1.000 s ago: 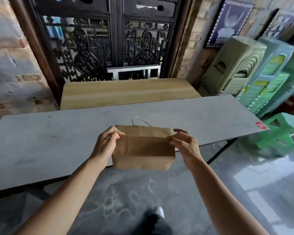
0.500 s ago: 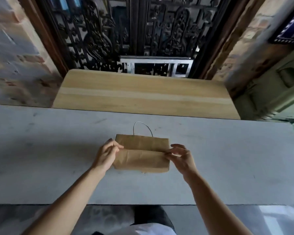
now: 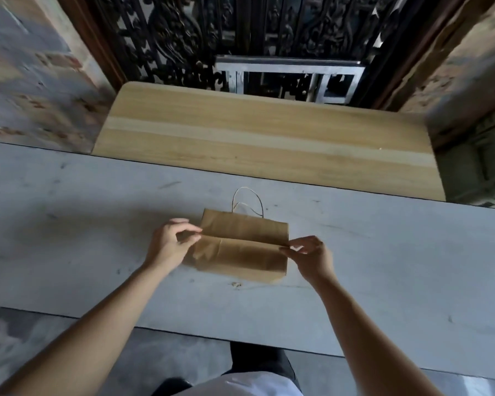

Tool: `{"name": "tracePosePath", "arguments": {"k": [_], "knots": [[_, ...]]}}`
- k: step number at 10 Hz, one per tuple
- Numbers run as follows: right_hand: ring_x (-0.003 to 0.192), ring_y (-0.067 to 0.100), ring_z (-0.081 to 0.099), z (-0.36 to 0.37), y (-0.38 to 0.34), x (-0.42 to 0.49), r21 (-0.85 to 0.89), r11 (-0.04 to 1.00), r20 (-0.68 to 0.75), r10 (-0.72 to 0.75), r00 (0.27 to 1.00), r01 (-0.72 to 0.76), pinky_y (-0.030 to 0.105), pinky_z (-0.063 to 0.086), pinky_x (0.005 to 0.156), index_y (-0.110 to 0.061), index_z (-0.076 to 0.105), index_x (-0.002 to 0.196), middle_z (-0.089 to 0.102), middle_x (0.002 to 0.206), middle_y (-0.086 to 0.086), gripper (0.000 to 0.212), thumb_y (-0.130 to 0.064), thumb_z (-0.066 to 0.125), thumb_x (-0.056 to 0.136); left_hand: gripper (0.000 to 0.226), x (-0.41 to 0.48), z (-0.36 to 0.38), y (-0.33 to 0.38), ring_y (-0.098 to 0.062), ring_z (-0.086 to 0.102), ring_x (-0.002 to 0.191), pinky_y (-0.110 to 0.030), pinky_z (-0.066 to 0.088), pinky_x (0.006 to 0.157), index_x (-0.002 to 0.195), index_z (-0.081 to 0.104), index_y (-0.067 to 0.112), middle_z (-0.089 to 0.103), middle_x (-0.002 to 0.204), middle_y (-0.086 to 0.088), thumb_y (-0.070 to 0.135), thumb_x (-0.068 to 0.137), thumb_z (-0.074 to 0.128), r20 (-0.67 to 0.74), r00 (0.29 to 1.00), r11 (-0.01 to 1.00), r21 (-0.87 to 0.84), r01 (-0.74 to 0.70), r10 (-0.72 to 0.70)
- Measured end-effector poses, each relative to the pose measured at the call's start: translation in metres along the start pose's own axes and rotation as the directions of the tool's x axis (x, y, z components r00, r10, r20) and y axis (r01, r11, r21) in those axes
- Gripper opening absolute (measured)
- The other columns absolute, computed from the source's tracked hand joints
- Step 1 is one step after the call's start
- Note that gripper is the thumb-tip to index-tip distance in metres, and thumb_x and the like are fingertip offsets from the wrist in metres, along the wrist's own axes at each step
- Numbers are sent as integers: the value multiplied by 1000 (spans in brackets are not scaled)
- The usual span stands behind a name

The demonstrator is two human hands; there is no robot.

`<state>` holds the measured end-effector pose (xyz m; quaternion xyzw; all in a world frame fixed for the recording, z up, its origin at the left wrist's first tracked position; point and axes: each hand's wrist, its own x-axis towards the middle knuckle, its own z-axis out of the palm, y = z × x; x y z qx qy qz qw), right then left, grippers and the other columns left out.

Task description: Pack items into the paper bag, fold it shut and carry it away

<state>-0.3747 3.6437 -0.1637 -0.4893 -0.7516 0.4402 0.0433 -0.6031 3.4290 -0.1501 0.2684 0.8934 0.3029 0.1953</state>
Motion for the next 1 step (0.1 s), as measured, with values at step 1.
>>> {"name": "tracePosePath", "arguments": {"k": [1], "knots": [[74, 15, 66, -4, -1, -11, -26, 1000, -112, -5, 994, 2, 5, 35, 59, -25, 79, 85, 68, 85, -3, 7, -22, 78, 78, 18, -3, -14, -11, -18, 67, 74, -11, 39, 61, 75, 73, 24, 72, 84, 5, 7, 73, 72, -37, 996, 997, -11, 76, -76]]}}
